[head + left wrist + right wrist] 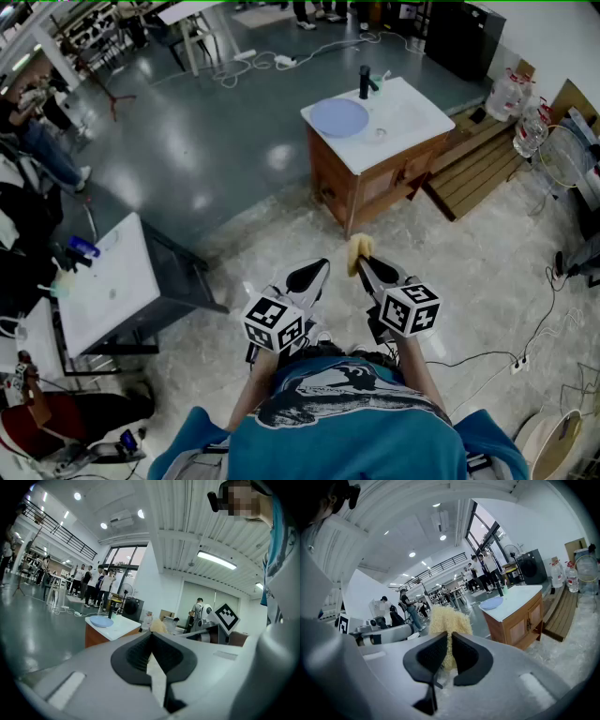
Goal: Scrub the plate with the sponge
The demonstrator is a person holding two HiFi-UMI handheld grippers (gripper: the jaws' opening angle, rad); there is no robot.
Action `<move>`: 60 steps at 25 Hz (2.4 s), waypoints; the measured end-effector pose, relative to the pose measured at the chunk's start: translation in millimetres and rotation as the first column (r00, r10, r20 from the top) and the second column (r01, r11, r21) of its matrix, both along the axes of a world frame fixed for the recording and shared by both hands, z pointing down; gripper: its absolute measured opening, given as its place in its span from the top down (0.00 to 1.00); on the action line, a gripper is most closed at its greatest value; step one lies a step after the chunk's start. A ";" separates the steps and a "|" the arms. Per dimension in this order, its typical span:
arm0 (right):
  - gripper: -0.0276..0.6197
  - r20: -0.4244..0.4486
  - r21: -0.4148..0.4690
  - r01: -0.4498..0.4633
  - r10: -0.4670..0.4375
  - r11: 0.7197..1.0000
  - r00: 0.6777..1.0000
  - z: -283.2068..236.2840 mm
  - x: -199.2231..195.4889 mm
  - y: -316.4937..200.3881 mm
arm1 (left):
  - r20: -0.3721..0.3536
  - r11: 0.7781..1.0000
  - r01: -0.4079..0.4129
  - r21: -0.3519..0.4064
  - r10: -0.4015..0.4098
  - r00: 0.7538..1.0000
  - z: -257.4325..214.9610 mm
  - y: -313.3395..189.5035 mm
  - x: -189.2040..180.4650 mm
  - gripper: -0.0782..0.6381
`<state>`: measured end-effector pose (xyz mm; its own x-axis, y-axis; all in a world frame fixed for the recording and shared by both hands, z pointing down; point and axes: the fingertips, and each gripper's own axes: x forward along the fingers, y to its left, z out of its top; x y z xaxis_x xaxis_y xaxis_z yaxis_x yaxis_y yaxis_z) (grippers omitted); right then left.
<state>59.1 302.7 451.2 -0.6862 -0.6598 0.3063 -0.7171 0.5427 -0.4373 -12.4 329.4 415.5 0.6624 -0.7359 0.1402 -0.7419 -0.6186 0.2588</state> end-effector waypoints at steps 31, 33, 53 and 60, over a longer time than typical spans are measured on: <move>0.91 0.058 -0.069 -0.022 0.026 0.997 0.998 33.1 16.1 -131.0 | -0.017 0.997 0.033 -0.065 -0.034 0.999 28.0 -120.8 -6.6 0.87; 0.91 0.057 -0.064 0.001 0.002 0.998 0.998 31.5 16.5 -163.0 | -0.005 0.996 0.057 -0.061 -0.058 0.998 25.6 -151.2 -6.2 0.87; 0.91 0.106 -0.128 0.135 -0.122 0.983 0.987 38.7 39.2 -318.9 | 0.046 0.975 0.200 -0.099 -0.196 0.980 18.7 -302.7 24.8 0.87; 0.91 0.092 -0.154 0.144 -0.131 0.977 0.987 49.1 27.1 -343.4 | 0.032 0.964 0.232 -0.126 -0.230 0.973 30.1 -329.2 3.0 0.87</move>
<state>86.3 -40.7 500.3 -0.7938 -0.5043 0.3398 -0.5990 0.5518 -0.5803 -9.4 0.2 445.6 0.4730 -0.8439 0.2530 -0.8658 -0.3921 0.3110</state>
